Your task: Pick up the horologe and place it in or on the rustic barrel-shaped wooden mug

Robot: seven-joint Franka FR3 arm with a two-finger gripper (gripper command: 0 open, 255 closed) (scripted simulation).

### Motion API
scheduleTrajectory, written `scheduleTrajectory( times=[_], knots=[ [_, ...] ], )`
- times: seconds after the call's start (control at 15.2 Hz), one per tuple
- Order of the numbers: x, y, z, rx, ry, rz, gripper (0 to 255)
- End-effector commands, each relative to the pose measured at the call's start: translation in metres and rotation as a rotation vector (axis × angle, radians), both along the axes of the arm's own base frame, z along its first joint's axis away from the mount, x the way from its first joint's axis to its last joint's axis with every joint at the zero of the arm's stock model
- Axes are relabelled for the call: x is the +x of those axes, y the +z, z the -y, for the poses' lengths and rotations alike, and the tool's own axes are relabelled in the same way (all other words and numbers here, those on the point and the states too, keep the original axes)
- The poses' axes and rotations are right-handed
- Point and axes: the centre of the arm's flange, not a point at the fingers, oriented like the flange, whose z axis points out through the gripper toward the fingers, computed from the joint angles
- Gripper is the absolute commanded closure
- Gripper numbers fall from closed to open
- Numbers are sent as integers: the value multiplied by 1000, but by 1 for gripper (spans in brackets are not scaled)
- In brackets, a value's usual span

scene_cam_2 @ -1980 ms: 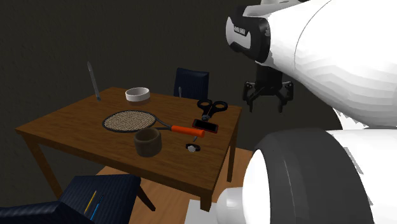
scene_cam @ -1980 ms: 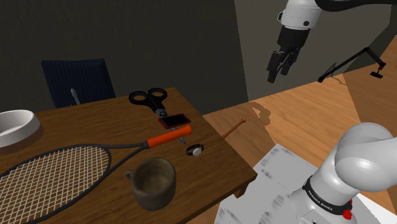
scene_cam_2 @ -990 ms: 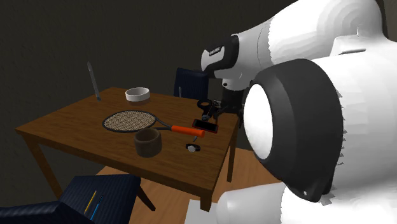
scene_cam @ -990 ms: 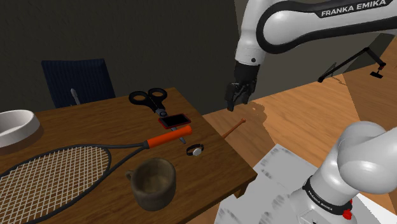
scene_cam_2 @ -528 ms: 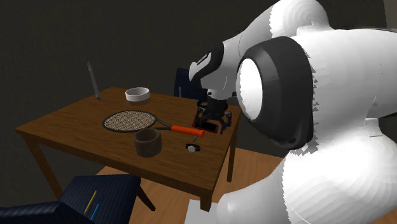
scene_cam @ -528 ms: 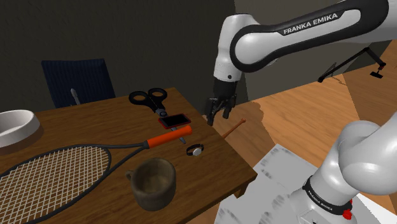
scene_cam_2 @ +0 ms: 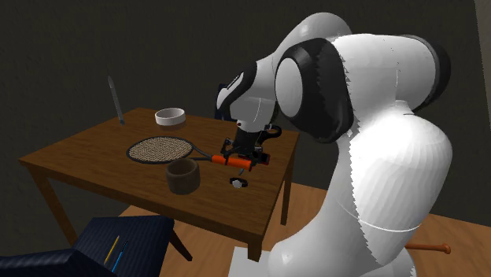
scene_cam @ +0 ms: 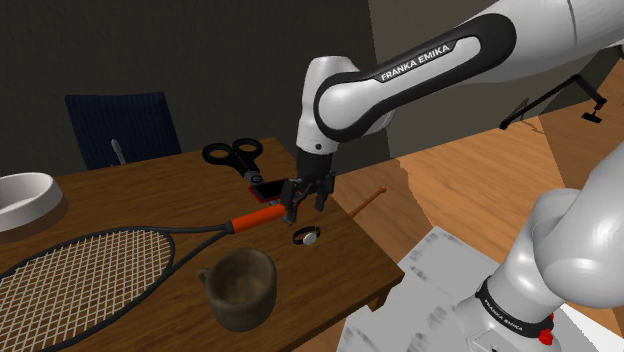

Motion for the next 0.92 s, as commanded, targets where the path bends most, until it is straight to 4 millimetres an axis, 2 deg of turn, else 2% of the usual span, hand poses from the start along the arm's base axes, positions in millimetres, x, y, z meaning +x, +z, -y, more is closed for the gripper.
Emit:
scheduleTrajectory(
  times=[0.0,0.46,0.86],
  knots=[
    [6,-12,-15,17,2,-8,0],
    [1,-48,-24,17,2,-8,0],
    [1,-51,-25,17,2,-8,0]
  ],
)
